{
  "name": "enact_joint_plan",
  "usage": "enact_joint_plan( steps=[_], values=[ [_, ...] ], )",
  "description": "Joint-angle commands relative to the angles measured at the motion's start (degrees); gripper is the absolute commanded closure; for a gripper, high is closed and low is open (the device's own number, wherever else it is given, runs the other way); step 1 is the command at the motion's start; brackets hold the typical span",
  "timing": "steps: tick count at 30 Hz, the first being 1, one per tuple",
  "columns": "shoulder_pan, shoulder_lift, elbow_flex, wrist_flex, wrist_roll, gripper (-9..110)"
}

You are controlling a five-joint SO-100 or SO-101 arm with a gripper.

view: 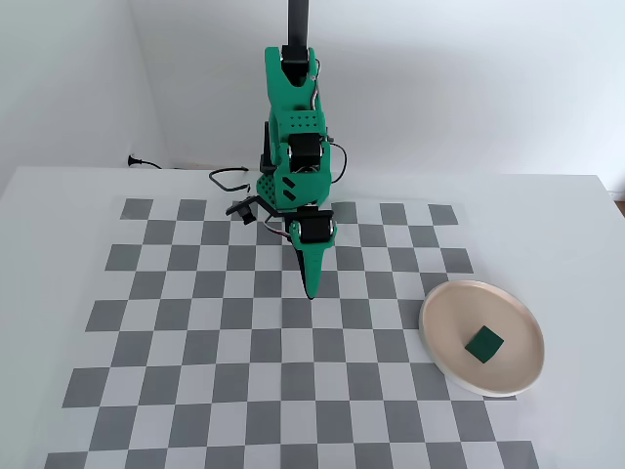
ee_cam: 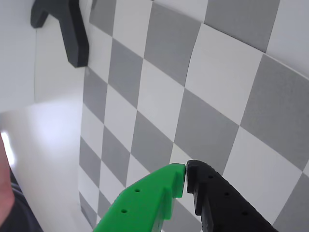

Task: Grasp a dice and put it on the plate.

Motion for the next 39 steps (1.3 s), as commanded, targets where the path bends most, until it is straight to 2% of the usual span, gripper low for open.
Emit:
enact_joint_plan(
  steps=[1, 4, 20, 27, 39],
  values=[
    [2.2, 13.6, 0.6, 6.8, 1.1, 106],
    [3.5, 29.3, 4.6, 16.9, 1.5, 106],
    [7.9, 29.5, 4.0, 31.0, 3.0, 106],
    [8.3, 29.5, 3.8, 32.0, 7.3, 106],
    [7.4, 29.5, 4.0, 31.2, 6.8, 106]
  ],
)
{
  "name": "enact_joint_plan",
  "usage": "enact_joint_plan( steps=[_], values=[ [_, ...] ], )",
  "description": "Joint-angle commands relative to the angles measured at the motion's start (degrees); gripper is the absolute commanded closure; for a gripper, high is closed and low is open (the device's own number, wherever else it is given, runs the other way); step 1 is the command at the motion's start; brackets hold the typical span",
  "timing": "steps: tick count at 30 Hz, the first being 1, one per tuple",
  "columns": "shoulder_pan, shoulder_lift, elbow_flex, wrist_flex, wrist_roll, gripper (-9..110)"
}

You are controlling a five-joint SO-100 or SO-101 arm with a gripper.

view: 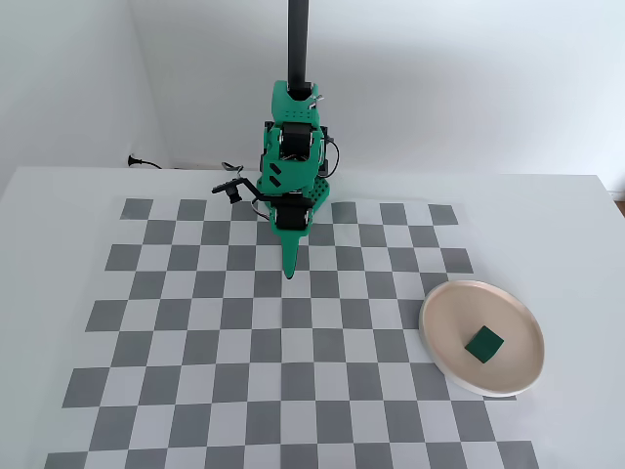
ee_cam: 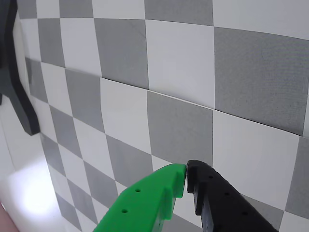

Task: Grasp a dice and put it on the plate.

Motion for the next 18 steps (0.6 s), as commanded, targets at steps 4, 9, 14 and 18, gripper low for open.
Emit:
enact_joint_plan(
  steps=[4, 9, 14, 18],
  values=[
    [-0.9, 0.6, -1.6, -1.1, -0.4, 105],
    [-0.9, 0.6, -1.4, -1.6, -0.3, 106],
    [-0.9, 0.6, -1.4, -1.7, -0.3, 106],
    [-0.9, 0.6, -1.4, -1.7, -0.3, 106]
  ],
)
